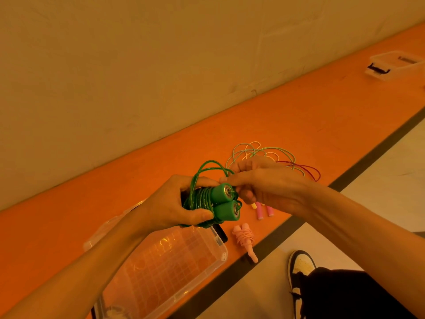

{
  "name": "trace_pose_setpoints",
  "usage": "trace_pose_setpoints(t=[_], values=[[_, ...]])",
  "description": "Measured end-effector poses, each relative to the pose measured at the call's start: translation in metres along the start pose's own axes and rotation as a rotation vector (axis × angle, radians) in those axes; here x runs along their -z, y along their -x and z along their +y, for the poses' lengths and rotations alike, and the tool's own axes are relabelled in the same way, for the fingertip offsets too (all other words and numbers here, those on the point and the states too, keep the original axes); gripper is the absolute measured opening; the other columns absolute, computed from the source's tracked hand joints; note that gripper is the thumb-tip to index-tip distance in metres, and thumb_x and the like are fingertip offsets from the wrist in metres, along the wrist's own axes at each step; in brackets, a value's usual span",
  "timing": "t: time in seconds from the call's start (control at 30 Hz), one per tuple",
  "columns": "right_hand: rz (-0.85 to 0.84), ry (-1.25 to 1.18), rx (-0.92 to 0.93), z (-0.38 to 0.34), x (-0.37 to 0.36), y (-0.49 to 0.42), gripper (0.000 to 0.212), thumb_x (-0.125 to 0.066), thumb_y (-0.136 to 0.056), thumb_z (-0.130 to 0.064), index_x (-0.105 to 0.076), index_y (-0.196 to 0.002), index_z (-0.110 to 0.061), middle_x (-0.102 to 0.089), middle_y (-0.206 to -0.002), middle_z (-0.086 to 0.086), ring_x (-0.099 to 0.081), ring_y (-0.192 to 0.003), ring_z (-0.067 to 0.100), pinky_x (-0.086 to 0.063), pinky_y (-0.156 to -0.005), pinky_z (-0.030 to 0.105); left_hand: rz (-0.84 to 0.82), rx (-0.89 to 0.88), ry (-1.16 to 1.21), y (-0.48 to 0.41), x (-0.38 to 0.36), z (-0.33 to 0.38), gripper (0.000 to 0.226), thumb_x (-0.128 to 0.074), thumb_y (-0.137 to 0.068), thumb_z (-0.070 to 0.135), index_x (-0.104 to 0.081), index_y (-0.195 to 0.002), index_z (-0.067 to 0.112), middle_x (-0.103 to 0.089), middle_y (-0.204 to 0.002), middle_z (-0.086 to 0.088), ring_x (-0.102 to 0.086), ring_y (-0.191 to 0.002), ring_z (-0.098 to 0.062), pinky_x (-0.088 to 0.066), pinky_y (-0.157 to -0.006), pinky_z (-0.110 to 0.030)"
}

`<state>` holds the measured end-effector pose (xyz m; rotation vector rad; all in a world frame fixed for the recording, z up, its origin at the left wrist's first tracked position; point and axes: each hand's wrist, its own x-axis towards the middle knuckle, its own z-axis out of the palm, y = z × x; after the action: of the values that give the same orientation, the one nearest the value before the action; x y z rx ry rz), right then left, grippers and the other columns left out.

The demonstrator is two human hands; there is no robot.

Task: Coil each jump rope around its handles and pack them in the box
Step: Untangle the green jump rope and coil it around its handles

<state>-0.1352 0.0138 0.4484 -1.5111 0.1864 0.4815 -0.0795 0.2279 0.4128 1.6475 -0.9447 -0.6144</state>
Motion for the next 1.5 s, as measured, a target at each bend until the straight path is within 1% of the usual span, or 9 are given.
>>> trace_pose_setpoints(t=[0.1,0.23,0.43,0.63,0.83,1.03,1.17,1.3,1.5], values=[[-0.024,0.021,0.0,0.003,-0.003,0.0,0.013,-0.069,-0.09,-0.011,-0.062,-0.094,-0.002,-0.057,-0.065,0.008,-0.048,-0.043,0.007,-0.039,-0.04,0.017,0.032,-0.018,-0.051,0.0,0.0,-0.004,0.039,-0.076,-0.071,0.033,-0.071,-0.108,0.024,-0.074,-0.095,-0.008,-0.07,-0.073,-0.016,-0.054,-0.064,-0.026],[-0.024,-0.008,0.067,0.003,-0.002,0.001,0.028,-0.066,-0.091,-0.006,-0.056,-0.117,-0.01,-0.061,-0.07,0.009,-0.05,-0.046,0.009,-0.042,-0.043,0.019,0.044,-0.057,-0.052,-0.003,-0.001,-0.001,0.034,-0.076,-0.072,0.031,-0.072,-0.105,0.023,-0.073,-0.087,0.003,-0.066,-0.064,-0.003,-0.049,-0.059,-0.016],[-0.063,0.288,0.216,-0.003,0.01,0.004,0.005,-0.066,-0.092,-0.006,-0.063,-0.094,-0.009,-0.059,-0.069,0.006,-0.053,-0.048,0.005,-0.044,-0.046,0.016,0.038,-0.09,-0.121,-0.004,-0.005,-0.004,0.034,-0.077,-0.071,0.035,-0.072,-0.1,0.02,-0.072,-0.091,0.0,-0.067,-0.075,-0.005,-0.05,-0.065,-0.02],[-0.197,0.317,0.277,-0.003,0.011,0.009,0.023,-0.051,-0.1,-0.003,-0.064,-0.096,-0.021,-0.06,-0.076,-0.004,-0.058,-0.059,0.001,-0.049,-0.057,0.015,0.097,-0.11,-0.11,-0.003,-0.004,-0.008,0.038,-0.078,-0.068,0.036,-0.074,-0.1,0.017,-0.071,-0.091,-0.001,-0.069,-0.081,-0.015,-0.055,-0.068,-0.028],[-0.246,0.155,0.289,0.0,0.014,0.014,0.019,-0.049,-0.101,-0.003,-0.064,-0.109,-0.011,-0.066,-0.092,-0.01,-0.064,-0.083,0.001,-0.052,-0.083,0.021,0.073,-0.127,-0.075,-0.005,0.003,-0.011,0.043,-0.076,-0.073,0.035,-0.072,-0.104,0.007,-0.073,-0.101,-0.015,-0.064,-0.099,-0.05,-0.053,-0.071,-0.06],[-0.286,0.303,0.316,-0.002,0.021,0.02,0.032,-0.061,-0.093,0.004,-0.054,-0.122,0.014,-0.061,-0.114,0.035,-0.063,-0.083,0.003,-0.051,-0.084,0.023,0.042,-0.089,-0.007,-0.004,0.003,-0.01,0.049,-0.08,-0.074,0.041,-0.072,-0.108,0.007,-0.071,-0.108,-0.02,-0.057,-0.109,-0.057,-0.052,-0.074,-0.064],[-0.288,0.295,0.323,0.001,0.021,0.015,0.037,-0.06,-0.093,0.005,-0.05,-0.127,0.015,-0.053,-0.125,0.039,-0.063,-0.088,0.007,-0.051,-0.087,0.022,0.009,-0.029,0.028,-0.002,0.001,-0.008,0.057,-0.079,-0.075,0.056,-0.071,-0.112,0.013,-0.069,-0.1,-0.028,-0.059,-0.081,-0.064,-0.049,-0.057,-0.067],[-0.303,0.255,0.338,0.007,0.022,0.01,0.039,-0.057,-0.093,0.007,-0.048,-0.129,0.017,-0.049,-0.128,0.042,-0.053,-0.115,0.054,-0.049,-0.088,0.023,0.001,-0.024,0.009,-0.002,-0.001,-0.005,0.047,-0.08,-0.074,0.041,-0.07,-0.111,0.014,-0.069,-0.092,-0.028,-0.061,-0.063,-0.054,-0.048,-0.05,-0.062],[-0.441,0.069,0.244,0.012,0.026,-0.001,0.053,-0.061,-0.089,-0.001,-0.049,-0.14,-0.007,-0.061,-0.134,0.017,-0.056,-0.126,0.035,-0.051,-0.1,0.034,-0.035,-0.009,0.023,-0.001,-0.002,-0.001,0.041,-0.075,-0.078,0.027,-0.068,-0.113,0.006,-0.068,-0.083,-0.027,-0.057,-0.047,-0.041,-0.048,-0.042,-0.046]])
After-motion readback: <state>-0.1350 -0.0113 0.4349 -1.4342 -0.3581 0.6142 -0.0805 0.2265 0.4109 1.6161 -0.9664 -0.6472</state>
